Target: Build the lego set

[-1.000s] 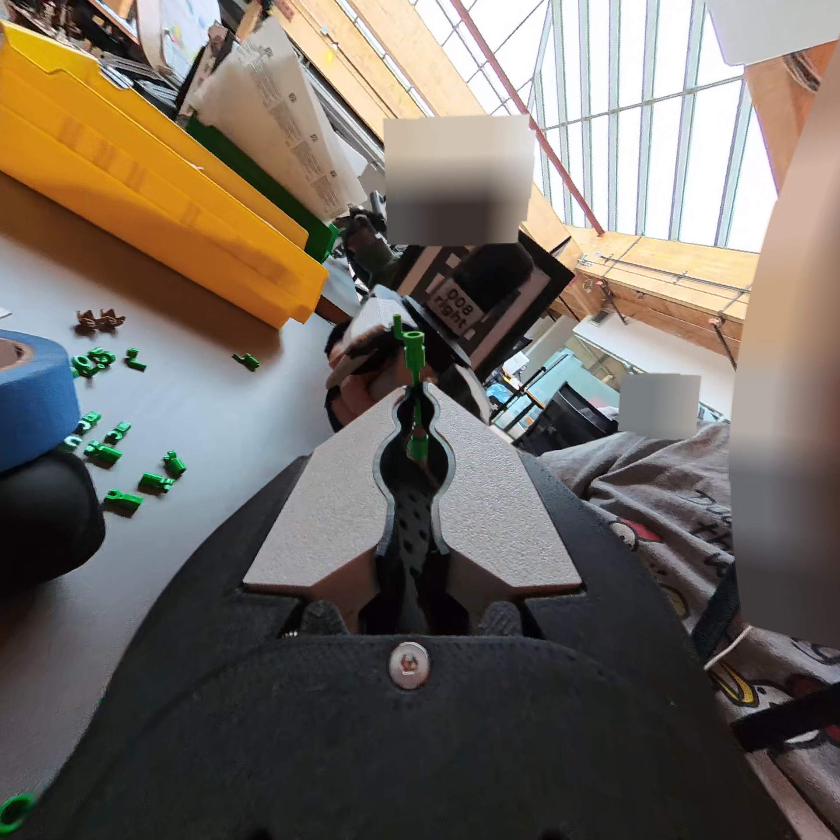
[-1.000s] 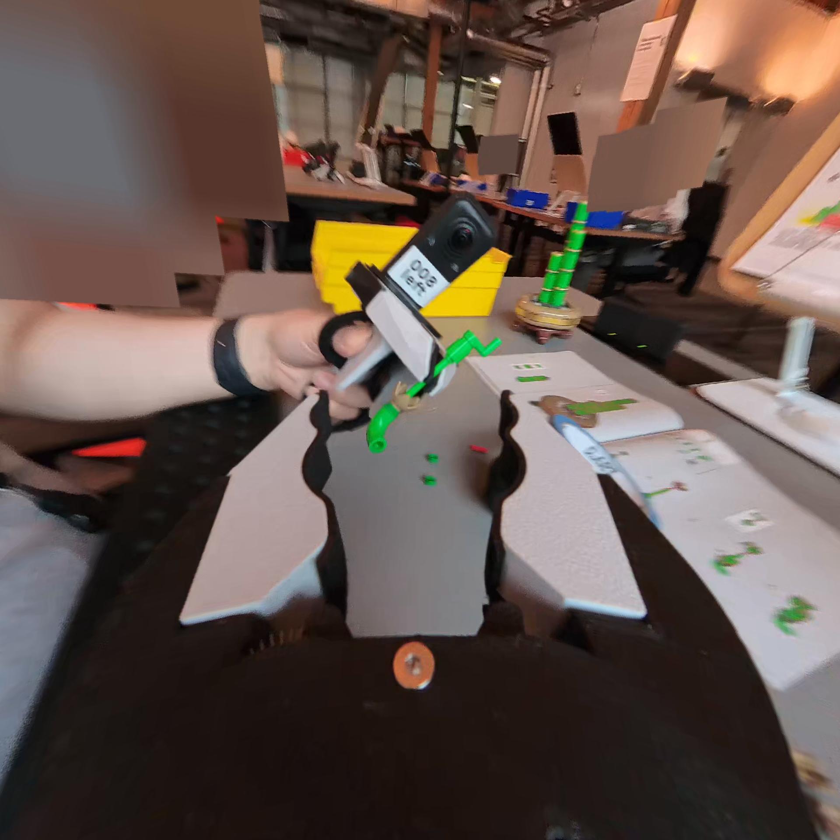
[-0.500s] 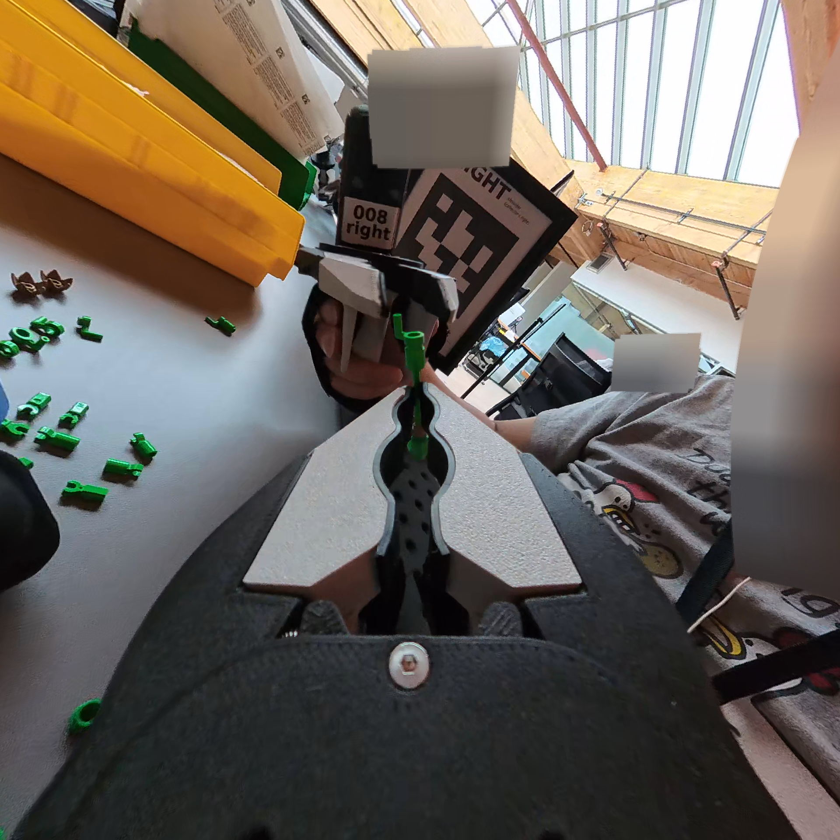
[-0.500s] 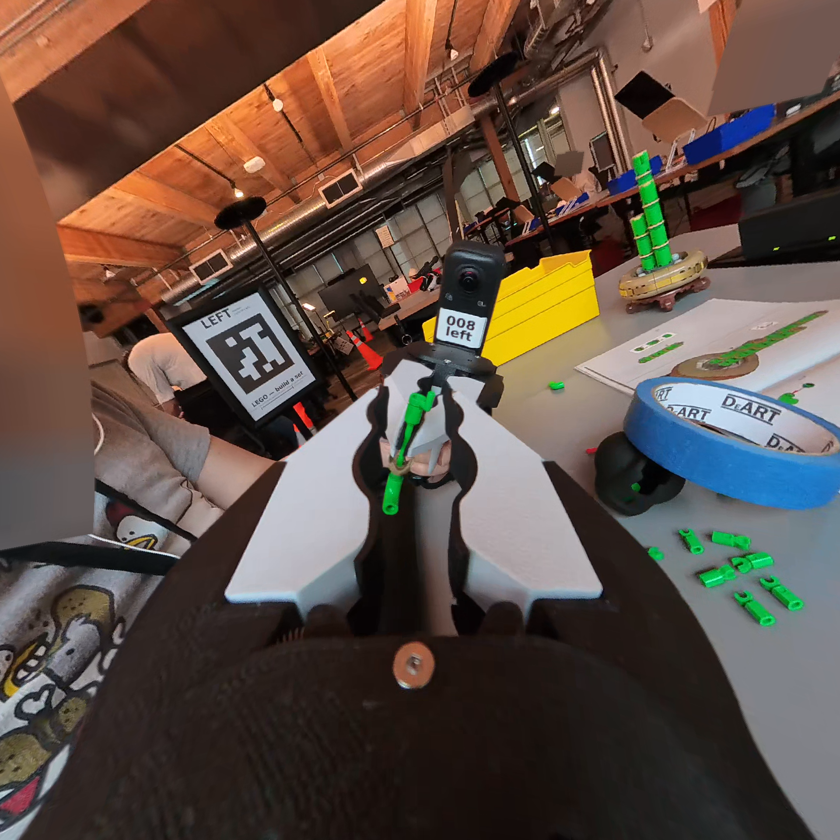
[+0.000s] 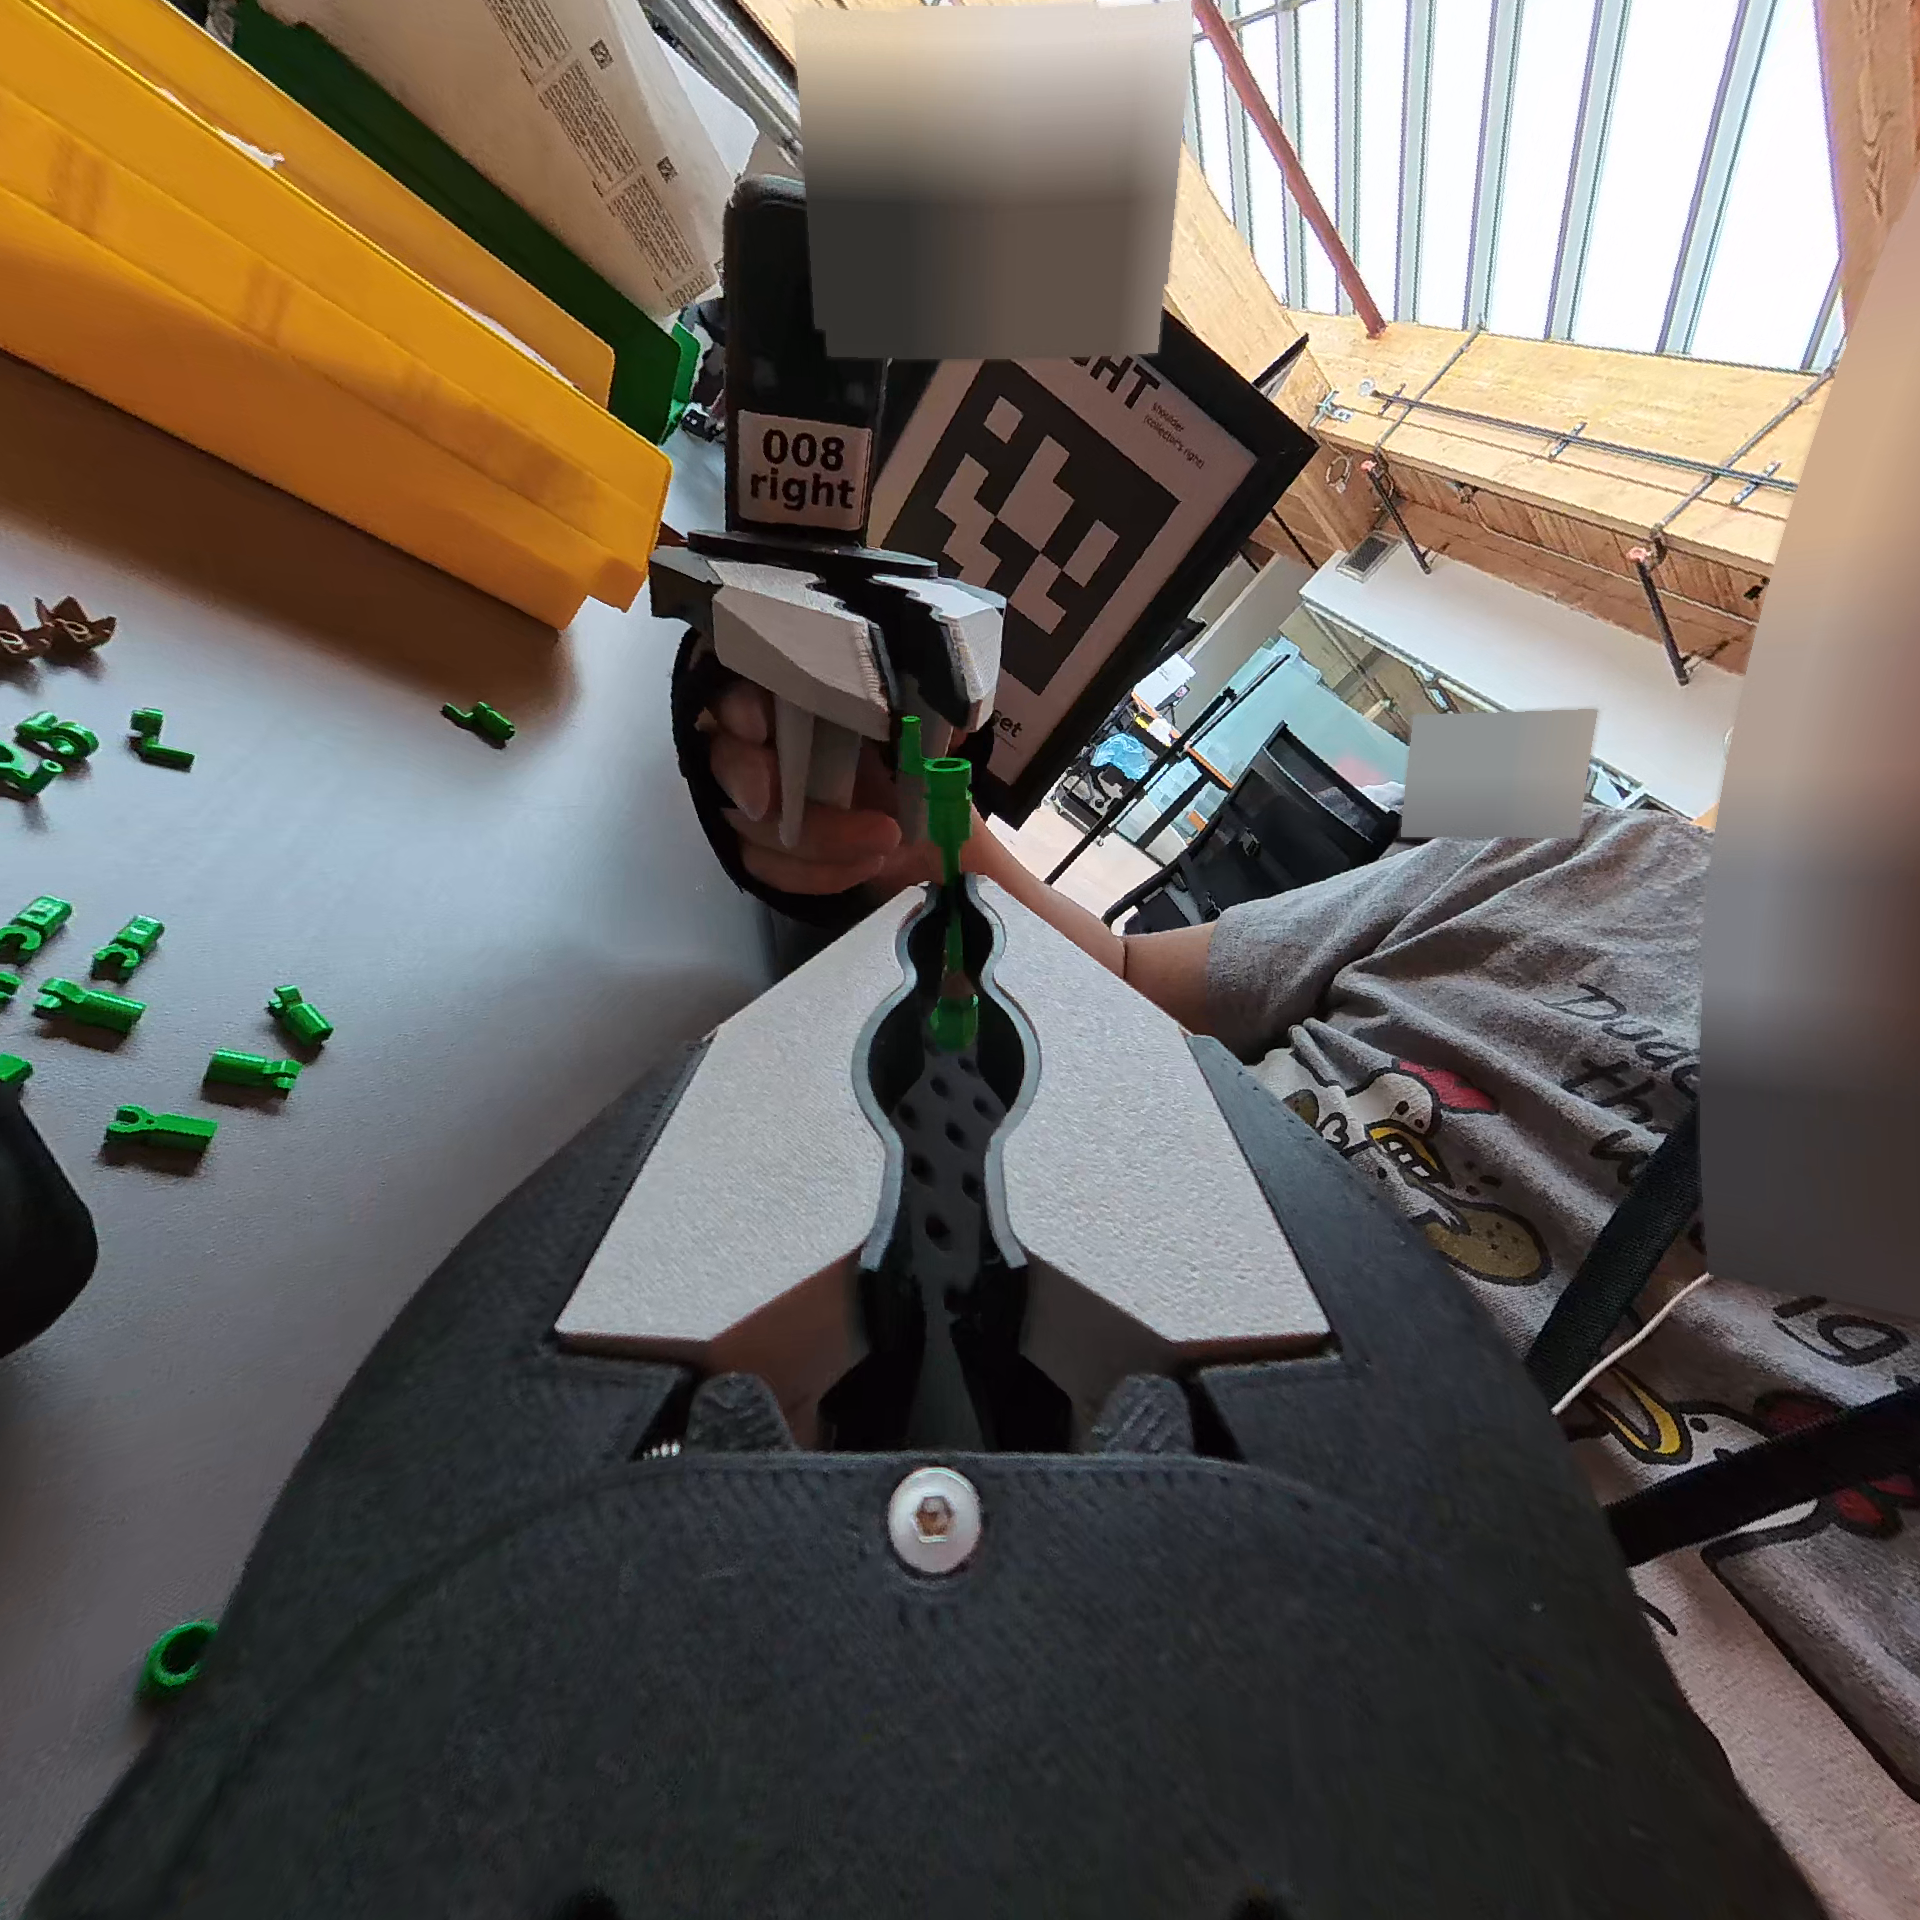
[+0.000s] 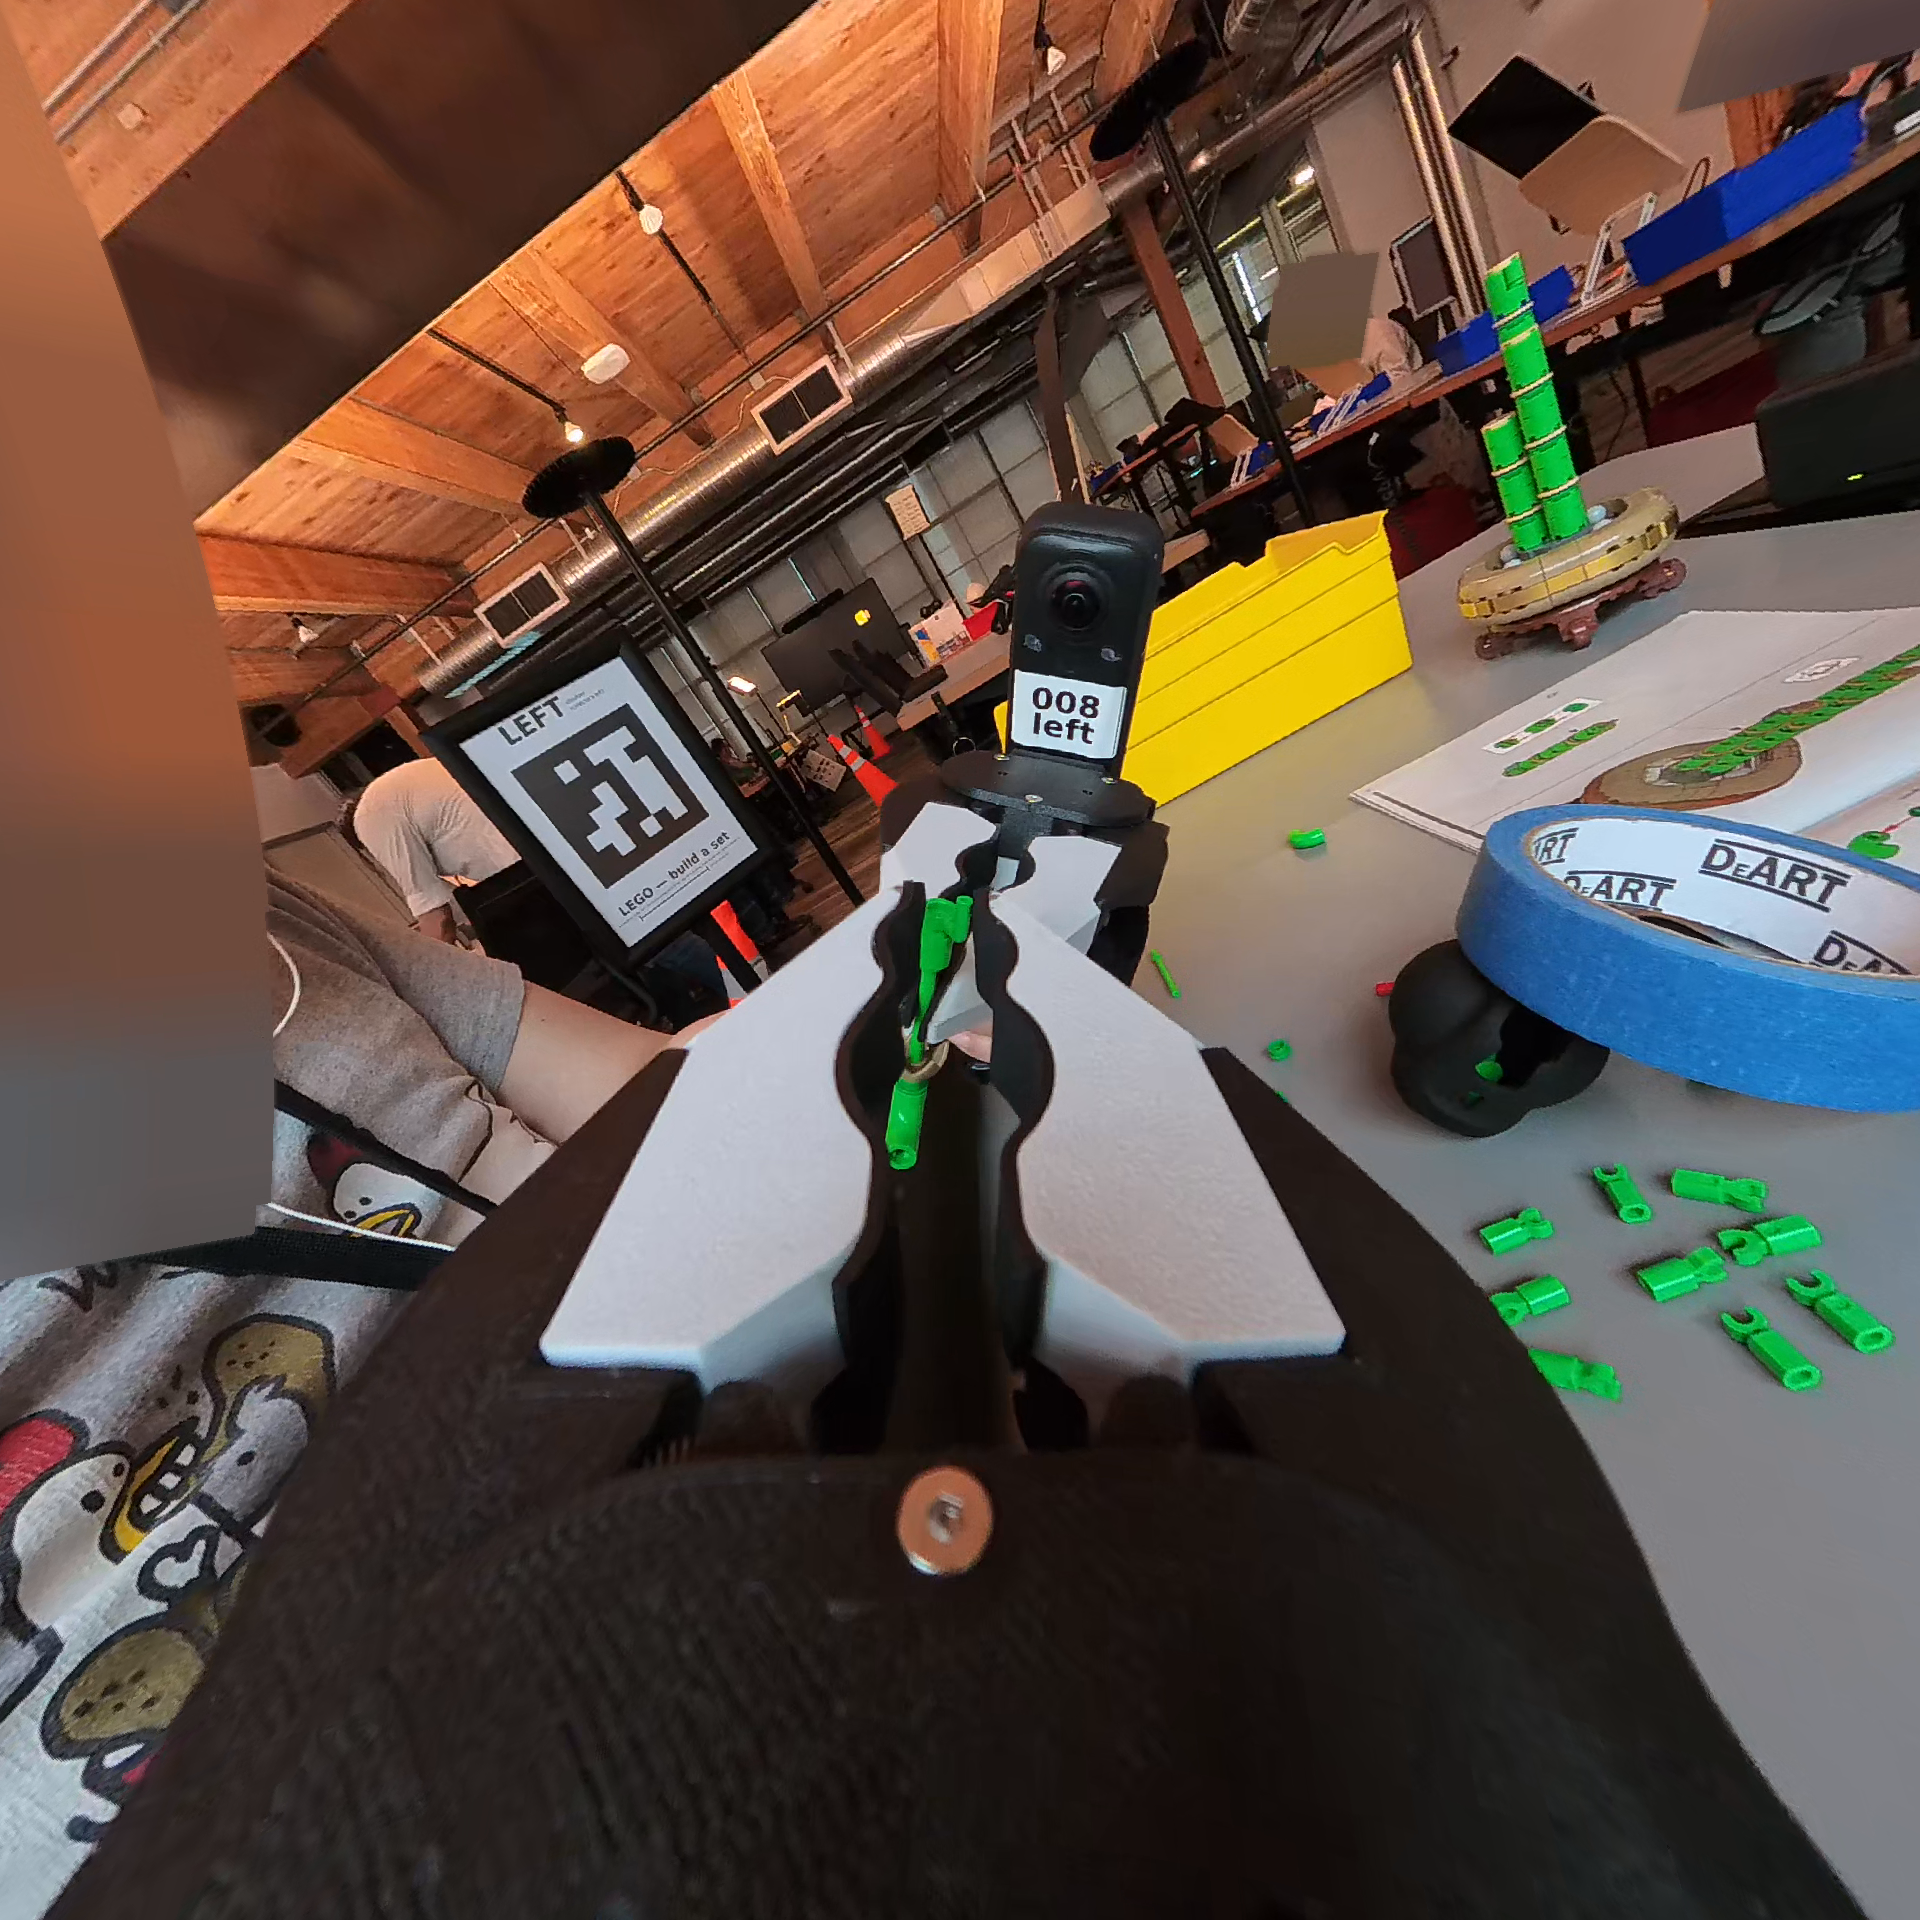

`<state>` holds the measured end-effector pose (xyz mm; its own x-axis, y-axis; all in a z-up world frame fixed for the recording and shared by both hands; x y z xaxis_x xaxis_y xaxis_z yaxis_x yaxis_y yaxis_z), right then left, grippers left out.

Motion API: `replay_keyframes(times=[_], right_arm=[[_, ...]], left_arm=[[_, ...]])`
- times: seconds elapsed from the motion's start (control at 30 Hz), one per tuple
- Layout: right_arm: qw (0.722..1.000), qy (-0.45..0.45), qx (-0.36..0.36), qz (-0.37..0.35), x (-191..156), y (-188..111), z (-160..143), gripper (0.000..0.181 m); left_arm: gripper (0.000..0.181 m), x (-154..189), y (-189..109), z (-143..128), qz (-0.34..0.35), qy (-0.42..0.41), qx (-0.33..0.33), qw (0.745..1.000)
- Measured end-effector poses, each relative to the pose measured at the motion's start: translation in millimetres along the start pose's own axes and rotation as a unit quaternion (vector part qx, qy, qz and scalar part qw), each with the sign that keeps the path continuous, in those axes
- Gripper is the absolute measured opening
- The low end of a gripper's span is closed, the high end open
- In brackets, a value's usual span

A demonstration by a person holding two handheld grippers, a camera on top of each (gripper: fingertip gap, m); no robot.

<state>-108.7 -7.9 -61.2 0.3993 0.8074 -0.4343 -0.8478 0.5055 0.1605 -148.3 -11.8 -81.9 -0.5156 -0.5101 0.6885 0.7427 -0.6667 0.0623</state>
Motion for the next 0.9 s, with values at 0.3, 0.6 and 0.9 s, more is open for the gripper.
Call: replay_keyframes(times=[0.3,0.6,0.9], right_arm=[[1.0,0.016,-0.001,0.022,-4.2,-0.1,-0.8,0.015],[1.0,0.004,-0.02,0.02,-4.5,1.3,-6.1,0.005],[1.0,-0.009,-0.026,0.007,-1.5,-0.9,-6.3,0.0]], left_arm=[[0.0,6.0,-0.1,1.3,-0.022,-0.002,0.005,1.0],[0.0,3.6,0.4,0.5,-0.015,-0.006,0.002,1.0],[0.0,-0.1,0.2,1.1,0.002,0.012,0.004,1.0]])
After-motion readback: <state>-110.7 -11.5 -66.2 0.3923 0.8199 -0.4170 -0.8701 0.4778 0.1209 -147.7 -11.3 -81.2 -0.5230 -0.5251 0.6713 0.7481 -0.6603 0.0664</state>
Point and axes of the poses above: each gripper's, where its closed fingertips meet, y out along the fingers, z out of its top, x = y × z across the jaws, the point moved 2 cm from there along -y, back along the fingers, and after that the axes turned 5 degrees about -y, right-handed, at the moved point
